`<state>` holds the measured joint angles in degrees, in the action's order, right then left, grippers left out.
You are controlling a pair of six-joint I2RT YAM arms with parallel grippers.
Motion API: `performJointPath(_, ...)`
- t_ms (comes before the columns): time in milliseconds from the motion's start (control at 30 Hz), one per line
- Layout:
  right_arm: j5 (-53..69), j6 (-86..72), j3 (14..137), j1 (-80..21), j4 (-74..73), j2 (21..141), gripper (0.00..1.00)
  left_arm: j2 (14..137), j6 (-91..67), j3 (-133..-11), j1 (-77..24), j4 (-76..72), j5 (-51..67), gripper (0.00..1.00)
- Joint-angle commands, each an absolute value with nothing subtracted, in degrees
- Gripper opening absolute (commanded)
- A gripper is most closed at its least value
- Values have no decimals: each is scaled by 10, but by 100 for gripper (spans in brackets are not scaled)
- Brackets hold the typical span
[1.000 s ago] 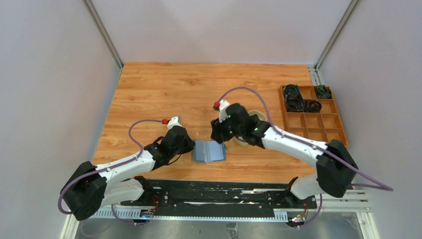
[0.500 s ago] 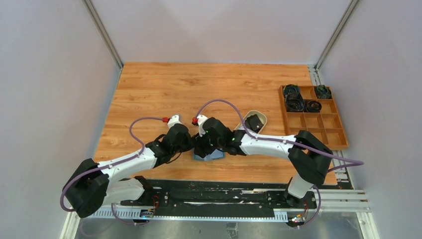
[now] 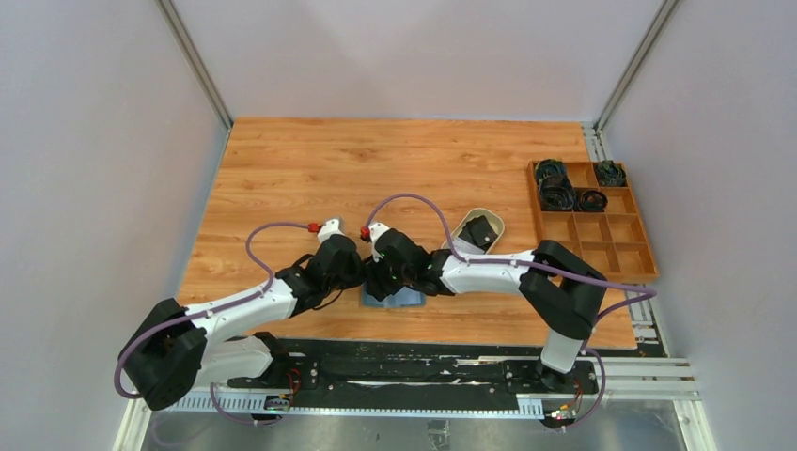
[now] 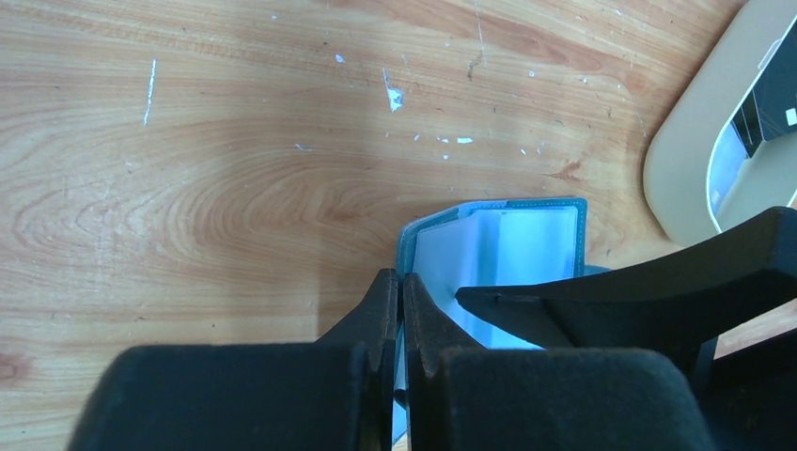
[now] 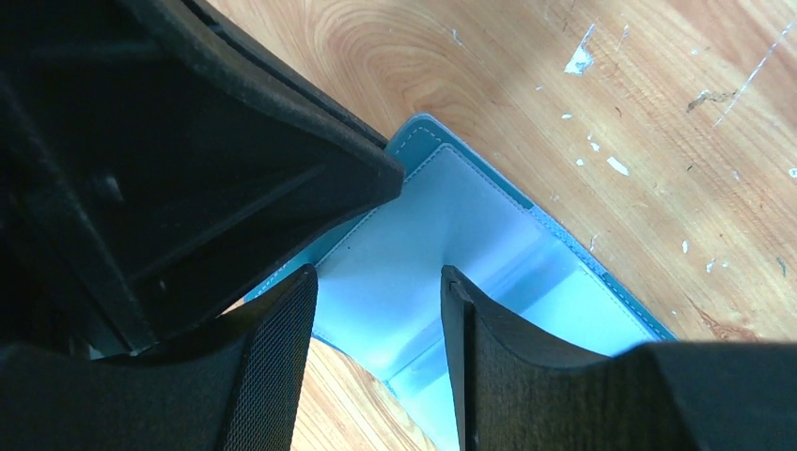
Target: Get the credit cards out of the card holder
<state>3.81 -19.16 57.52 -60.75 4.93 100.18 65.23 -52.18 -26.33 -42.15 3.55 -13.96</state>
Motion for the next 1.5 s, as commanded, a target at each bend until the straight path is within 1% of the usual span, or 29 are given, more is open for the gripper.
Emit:
performJointPath(0,1,-225,552,-620,103,993,55,644,-544,-244,-421,13,-127,0)
performJointPath(167,-44,-272,502,-624,153,970,56,641,-576,-213,-406,-25,-103,0)
performJointPath(367,-95,-305,518,-634,109,988,59,624,-597,-188,-393,-40,-94,0)
performJointPath(867,-91,-299,558,-659,83,1020,59,604,-600,-187,-389,-18,-99,0)
performJointPath(1167,-155,-288,607,-667,-38,1062,59,581,-602,-189,-388,-3,-105,0)
performJointPath(1367,-225,-286,591,-667,-82,1055,60,570,-602,-191,-385,23,-105,0)
performJointPath(1467,-256,-290,576,-664,-94,1042,62,567,-600,-191,-384,29,-102,0)
